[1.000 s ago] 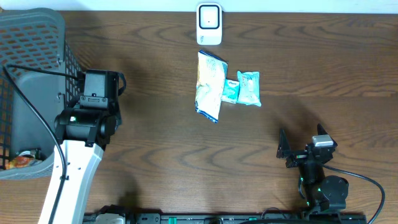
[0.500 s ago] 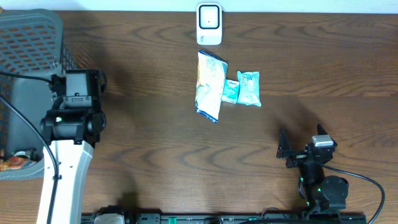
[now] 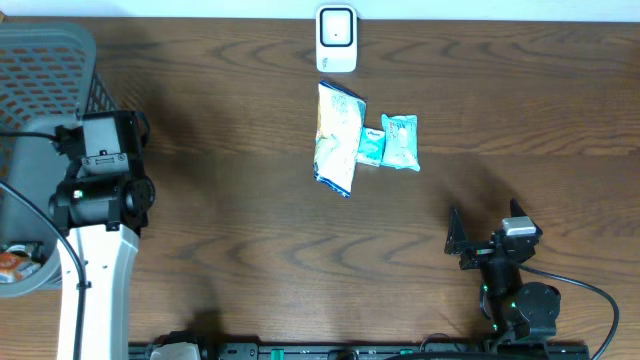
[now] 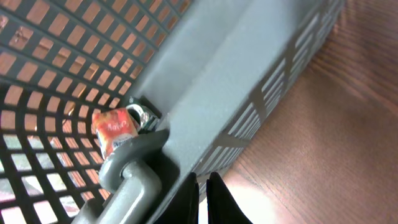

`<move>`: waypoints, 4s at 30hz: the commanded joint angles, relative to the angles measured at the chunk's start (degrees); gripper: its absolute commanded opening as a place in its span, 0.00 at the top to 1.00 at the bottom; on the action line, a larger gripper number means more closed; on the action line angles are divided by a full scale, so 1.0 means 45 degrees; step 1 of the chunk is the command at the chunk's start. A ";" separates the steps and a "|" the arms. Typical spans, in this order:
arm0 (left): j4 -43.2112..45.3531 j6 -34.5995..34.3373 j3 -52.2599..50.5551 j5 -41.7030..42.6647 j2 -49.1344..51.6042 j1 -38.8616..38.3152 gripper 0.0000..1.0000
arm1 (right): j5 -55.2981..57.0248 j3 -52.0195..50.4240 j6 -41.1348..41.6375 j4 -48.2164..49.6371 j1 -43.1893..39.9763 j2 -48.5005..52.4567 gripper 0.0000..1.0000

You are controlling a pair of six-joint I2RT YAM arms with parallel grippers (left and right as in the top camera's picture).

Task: Scan the item barcode
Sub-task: 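Move the left gripper back into the grey basket, then grasp the small orange Kleenex pack with the left gripper and lift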

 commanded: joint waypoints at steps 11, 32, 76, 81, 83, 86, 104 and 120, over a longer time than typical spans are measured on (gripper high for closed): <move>0.2123 -0.0656 0.0131 0.3847 -0.1569 -0.0097 0.60 | -0.0078 -0.0015 0.0078 -0.0049 0.0102 -0.0053 0.01; 0.7038 -0.1302 0.0505 0.1739 -0.3458 -0.0010 0.16 | -0.0078 -0.0015 0.0078 -0.0049 0.0102 -0.0053 0.01; 0.0049 -0.1520 0.5017 0.3570 0.6785 0.9180 0.02 | -0.0078 -0.0015 0.0078 -0.0049 0.0102 -0.0053 0.01; -0.0005 -0.1520 0.4677 0.3560 0.7291 0.9180 0.03 | -0.0078 -0.0015 0.0078 -0.0049 0.0102 -0.0053 0.01; -0.0005 -0.1520 0.4498 0.3560 0.7504 0.9180 0.03 | -0.0078 -0.0015 0.0078 -0.0049 0.0102 -0.0053 0.01; 0.0000 -0.1520 0.4255 0.3560 0.7825 0.9180 0.03 | -0.0078 -0.0015 0.0078 -0.0049 0.0102 -0.0053 0.01; 0.0578 -0.1569 0.3065 0.3079 0.8170 0.9253 0.03 | -0.0078 -0.0015 0.0078 -0.0049 0.0102 -0.0053 0.01; 0.1967 -0.1515 0.2429 0.3070 0.8170 0.9724 0.04 | -0.0078 -0.0015 0.0078 -0.0049 0.0102 -0.0053 0.01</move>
